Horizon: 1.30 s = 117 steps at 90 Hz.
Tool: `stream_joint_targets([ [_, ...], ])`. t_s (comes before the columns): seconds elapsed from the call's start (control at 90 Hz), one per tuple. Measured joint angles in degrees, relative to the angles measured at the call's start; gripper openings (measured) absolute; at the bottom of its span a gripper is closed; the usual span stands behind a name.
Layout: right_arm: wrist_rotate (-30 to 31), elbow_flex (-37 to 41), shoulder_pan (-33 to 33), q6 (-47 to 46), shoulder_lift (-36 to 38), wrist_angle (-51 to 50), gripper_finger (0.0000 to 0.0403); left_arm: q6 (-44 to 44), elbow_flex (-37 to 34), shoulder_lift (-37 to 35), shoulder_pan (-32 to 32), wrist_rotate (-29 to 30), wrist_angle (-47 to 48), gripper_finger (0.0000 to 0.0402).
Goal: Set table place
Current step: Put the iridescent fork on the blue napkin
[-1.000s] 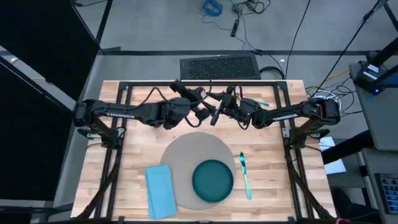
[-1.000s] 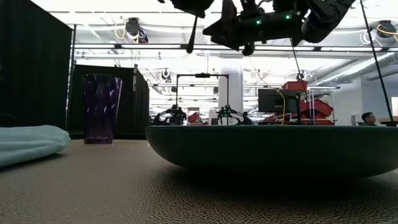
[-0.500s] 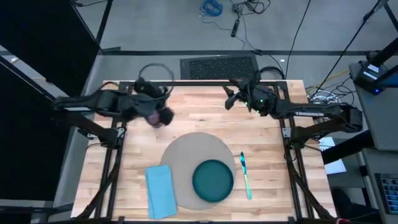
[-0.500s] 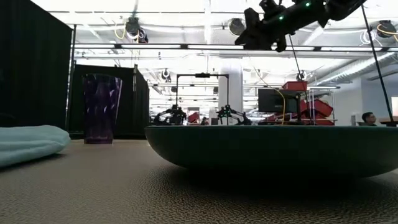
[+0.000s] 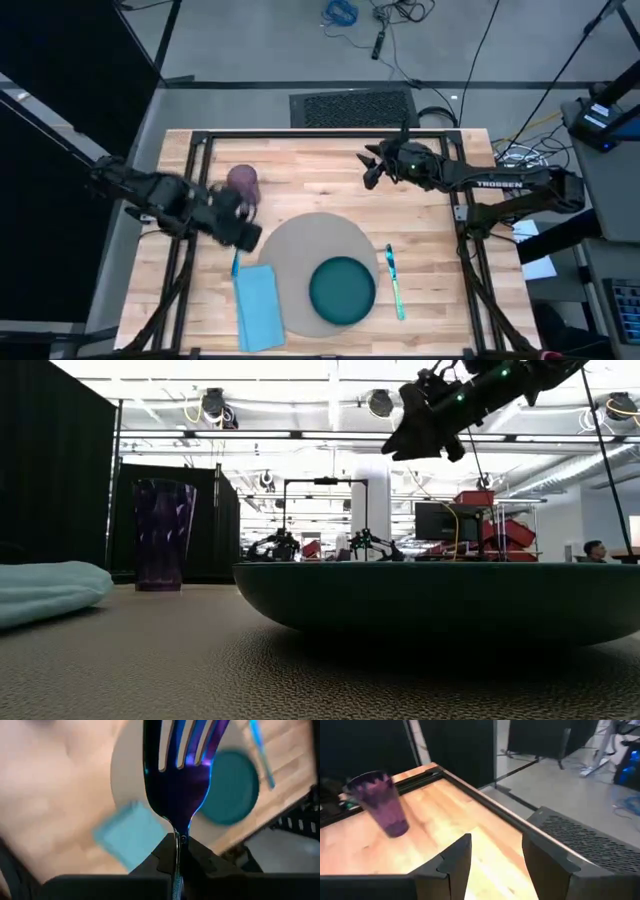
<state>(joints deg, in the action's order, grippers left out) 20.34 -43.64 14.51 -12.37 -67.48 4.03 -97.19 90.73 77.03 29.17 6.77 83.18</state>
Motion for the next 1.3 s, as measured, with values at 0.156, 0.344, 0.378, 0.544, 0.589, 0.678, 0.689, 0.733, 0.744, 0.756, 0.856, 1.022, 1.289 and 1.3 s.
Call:
stream_joint_targets([
  [0.156,0.04,0.00,-1.73,-0.80,0.00,-2.94,0.0150,-18.89,-3.58,2.11,11.73,-0.62,-1.61,0.0000],
  [0.344,-3.59,0.00,-3.60,-4.05,0.00,-6.80,0.0148,-28.31,-9.88,5.91,17.56,0.89,-14.09,0.0000],
  [0.378,-4.24,0.00,-4.04,-4.40,0.00,-7.05,0.0148,-28.28,-11.13,7.03,17.33,1.39,-17.14,0.0000],
  [0.544,-4.45,0.00,-7.12,-5.02,0.17,-8.95,0.0146,-28.43,-15.67,12.42,15.89,2.18,-28.01,0.0000],
  [0.589,-4.46,0.00,-7.82,-5.43,0.31,-9.83,0.0146,-28.48,-16.09,13.54,15.60,2.30,-29.58,0.0000],
  [0.678,-4.47,0.00,-9.16,-6.04,0.67,-11.77,0.0146,-28.48,-16.21,16.67,14.73,2.31,-30.07,0.0000],
  [0.689,-4.46,0.00,-9.33,-6.05,0.69,-12.04,0.0146,-28.48,-16.24,17.06,14.54,2.31,-30.07,0.0000],
  [0.733,-4.52,0.00,-9.94,-6.07,0.88,-12.73,0.0146,-28.46,-16.29,18.33,13.83,2.31,-30.12,0.0000],
  [0.744,-4.59,0.00,-10.08,-6.07,0.99,-13.00,0.0146,-28.46,-16.29,18.61,13.72,2.31,-30.14,0.0000],
  [0.756,-4.70,0.00,-10.22,-6.07,1.10,-13.32,0.0146,-28.46,-16.29,18.90,13.60,2.31,-30.16,0.0000],
  [0.856,-5.82,0.00,-11.25,-6.07,1.95,-15.45,0.0146,-28.50,-16.27,20.25,12.62,2.53,-30.65,0.0000],
  [1.022,-5.77,0.00,-12.75,-6.06,4.39,-19.42,0.0146,-29.27,-16.46,22.39,12.04,-0.06,-31.59,0.0000],
  [1.289,-5.69,0.00,-15.61,-5.83,8.49,-24.58,0.0146,-30.49,-20.86,23.97,11.77,-4.45,-35.54,0.0000],
  [1.3,-5.67,-0.01,-15.76,-5.91,8.63,-25.02,0.0146,-30.64,-21.16,23.84,11.81,-4.67,-35.48,0.0000],
])
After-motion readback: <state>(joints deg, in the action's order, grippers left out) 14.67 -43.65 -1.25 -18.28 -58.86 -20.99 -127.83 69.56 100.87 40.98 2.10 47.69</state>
